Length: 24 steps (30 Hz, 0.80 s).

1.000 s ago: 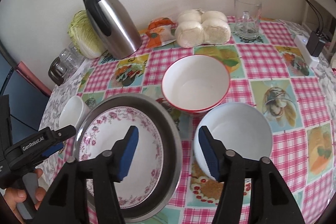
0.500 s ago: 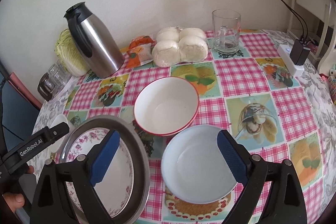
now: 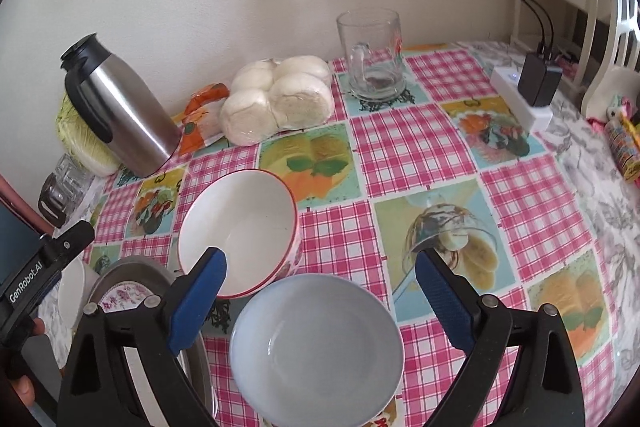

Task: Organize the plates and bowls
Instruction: 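Move both tools to the rim of the red-rimmed white bowl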

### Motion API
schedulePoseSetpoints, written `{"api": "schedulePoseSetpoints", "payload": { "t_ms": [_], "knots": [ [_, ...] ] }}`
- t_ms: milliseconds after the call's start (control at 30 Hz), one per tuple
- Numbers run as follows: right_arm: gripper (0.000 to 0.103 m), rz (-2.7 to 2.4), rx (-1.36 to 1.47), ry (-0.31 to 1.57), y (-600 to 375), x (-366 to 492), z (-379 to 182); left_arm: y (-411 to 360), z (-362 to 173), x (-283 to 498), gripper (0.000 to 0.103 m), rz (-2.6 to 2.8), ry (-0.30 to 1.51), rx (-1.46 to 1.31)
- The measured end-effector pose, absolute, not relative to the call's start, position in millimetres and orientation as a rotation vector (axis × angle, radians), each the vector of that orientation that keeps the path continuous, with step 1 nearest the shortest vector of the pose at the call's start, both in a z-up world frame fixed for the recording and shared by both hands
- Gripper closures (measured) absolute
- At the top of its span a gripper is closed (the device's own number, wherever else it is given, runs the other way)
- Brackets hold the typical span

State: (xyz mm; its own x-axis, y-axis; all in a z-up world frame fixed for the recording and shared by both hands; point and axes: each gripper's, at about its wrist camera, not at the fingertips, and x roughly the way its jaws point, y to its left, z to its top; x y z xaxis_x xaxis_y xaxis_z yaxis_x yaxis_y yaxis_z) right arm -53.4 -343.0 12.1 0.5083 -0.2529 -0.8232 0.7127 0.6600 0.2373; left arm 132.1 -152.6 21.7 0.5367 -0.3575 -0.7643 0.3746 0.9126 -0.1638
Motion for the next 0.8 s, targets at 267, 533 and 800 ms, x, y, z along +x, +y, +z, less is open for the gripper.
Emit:
{"api": "schedulePoseSetpoints", "payload": {
  "t_ms": [267, 533, 800],
  "knots": [
    [0.007, -0.651, 0.66, 0.874, -361.0, -46.7, -6.9, -190.3, 3.2, 128.0, 0.0, -0.525, 0.944, 0.063],
    [0.042, -0.626, 0.644, 0.871, -361.3, -33.6, -17.5, -203.2, -10.3, 132.8, 0.002, -0.542, 0.991, 0.087],
    [0.079, -0.567, 0.64, 0.856, -353.8, -21.6, -22.3, -213.5, -20.3, 134.7, 0.031, -0.584, 1.037, 0.101]
  ]
}}
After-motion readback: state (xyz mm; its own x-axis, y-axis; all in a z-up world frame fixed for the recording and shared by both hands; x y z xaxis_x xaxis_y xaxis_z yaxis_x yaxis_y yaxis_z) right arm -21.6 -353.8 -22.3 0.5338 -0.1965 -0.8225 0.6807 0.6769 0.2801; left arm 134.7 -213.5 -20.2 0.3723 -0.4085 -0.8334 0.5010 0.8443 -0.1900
